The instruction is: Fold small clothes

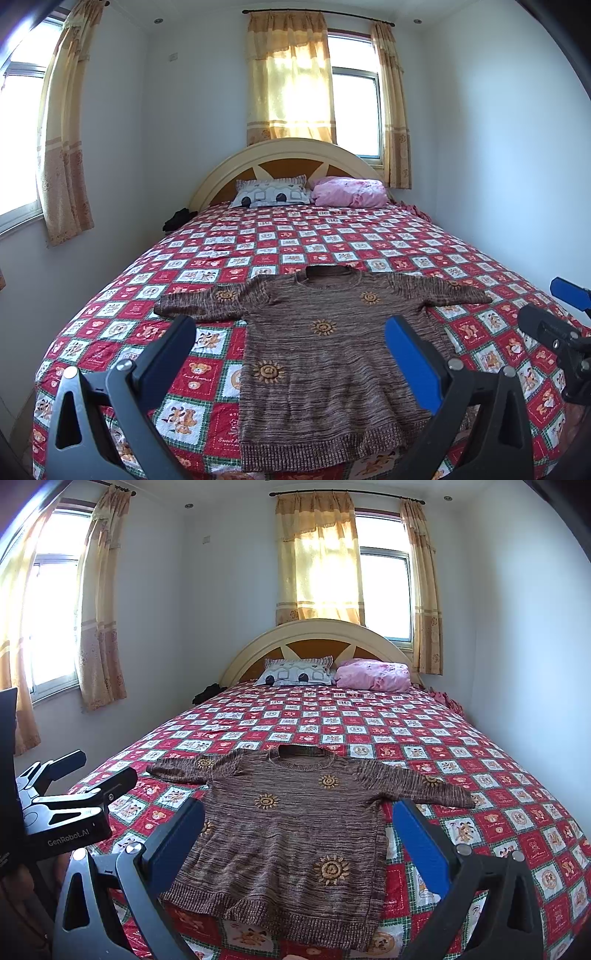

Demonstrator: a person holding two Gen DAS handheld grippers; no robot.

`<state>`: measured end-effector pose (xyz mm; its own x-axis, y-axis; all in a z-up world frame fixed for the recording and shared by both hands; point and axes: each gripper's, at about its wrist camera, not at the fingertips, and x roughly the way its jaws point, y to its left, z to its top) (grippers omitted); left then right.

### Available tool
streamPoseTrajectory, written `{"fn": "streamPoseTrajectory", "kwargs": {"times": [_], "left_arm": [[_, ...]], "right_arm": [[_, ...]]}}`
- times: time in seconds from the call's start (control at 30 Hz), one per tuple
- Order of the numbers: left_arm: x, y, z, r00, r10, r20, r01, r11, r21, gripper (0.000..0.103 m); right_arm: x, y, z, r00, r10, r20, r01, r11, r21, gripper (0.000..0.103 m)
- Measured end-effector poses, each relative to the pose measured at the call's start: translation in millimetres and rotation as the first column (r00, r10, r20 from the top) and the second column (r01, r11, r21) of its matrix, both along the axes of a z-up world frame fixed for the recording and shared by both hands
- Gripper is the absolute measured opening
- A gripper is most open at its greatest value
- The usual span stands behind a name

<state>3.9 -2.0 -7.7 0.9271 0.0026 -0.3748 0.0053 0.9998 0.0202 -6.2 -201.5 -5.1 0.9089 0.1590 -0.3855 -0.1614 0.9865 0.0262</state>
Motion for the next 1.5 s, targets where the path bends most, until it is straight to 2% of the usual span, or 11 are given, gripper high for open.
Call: {"fn": "streamPoseTrajectory", "kwargs": {"times": [1.5], "left_arm": [[4.3,1.6,-9.4,1.0,0.008,-0.024,-0.008,1.0,-0.006,0.103]], "right_arm": [[5.6,2.4,-8.9,1.0,0.005,-0.022,-0.005,1.0,-0.012,0.102]]}}
